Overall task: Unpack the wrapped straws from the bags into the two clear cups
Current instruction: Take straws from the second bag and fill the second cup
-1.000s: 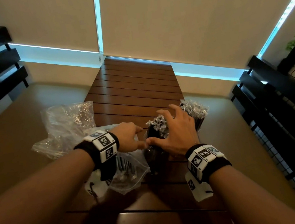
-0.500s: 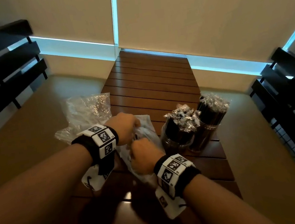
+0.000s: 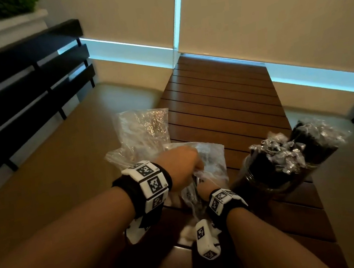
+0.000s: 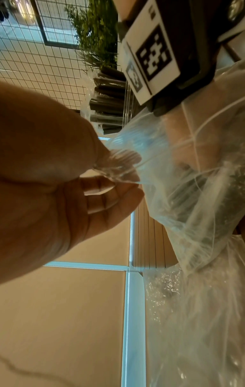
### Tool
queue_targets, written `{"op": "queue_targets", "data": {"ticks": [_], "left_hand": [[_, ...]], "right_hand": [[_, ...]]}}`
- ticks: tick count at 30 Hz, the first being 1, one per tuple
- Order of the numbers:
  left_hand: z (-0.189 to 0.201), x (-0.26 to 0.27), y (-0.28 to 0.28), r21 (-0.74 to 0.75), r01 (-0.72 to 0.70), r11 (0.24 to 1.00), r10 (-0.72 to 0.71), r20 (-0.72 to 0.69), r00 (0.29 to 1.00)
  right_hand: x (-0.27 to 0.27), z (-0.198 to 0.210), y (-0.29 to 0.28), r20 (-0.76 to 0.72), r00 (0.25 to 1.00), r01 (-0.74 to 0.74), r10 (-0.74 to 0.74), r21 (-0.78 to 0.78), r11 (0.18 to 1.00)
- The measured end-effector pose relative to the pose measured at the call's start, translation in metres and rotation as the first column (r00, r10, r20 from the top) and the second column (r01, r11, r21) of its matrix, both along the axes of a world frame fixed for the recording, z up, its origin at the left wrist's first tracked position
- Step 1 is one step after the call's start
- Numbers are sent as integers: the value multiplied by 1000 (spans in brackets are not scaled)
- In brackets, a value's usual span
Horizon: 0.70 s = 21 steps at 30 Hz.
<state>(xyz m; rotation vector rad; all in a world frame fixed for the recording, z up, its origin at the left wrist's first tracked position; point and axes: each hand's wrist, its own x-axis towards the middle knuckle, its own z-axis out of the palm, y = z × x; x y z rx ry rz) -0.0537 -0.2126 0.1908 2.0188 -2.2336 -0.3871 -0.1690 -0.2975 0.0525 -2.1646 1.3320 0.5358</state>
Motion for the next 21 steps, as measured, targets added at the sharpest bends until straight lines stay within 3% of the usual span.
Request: {"op": "queue_targets", "data": {"ticks": [3, 8, 13, 18, 21], "left_hand": [[-4, 3, -1, -25, 1, 1000, -2, -23, 1000], [-3, 2, -5, -28, -16, 999, 14, -69, 998], [-3, -1, -8, -42, -32, 999, 28, -90, 996], [-2, -5, -13, -32, -91, 995, 87, -112, 990], [-1, -11, -17, -31, -122, 992, 118, -112, 987]], "right_hand": [[0, 11, 6, -78, 997, -23, 23, 7, 1000], [6, 43, 11, 29, 994, 100, -103, 88, 991], [-4, 72, 17, 77, 992, 99, -96, -41, 994], [-13, 93, 21, 68, 974, 219, -218, -10, 976], [-15, 94, 25, 41, 983, 178, -177, -8, 984]]}}
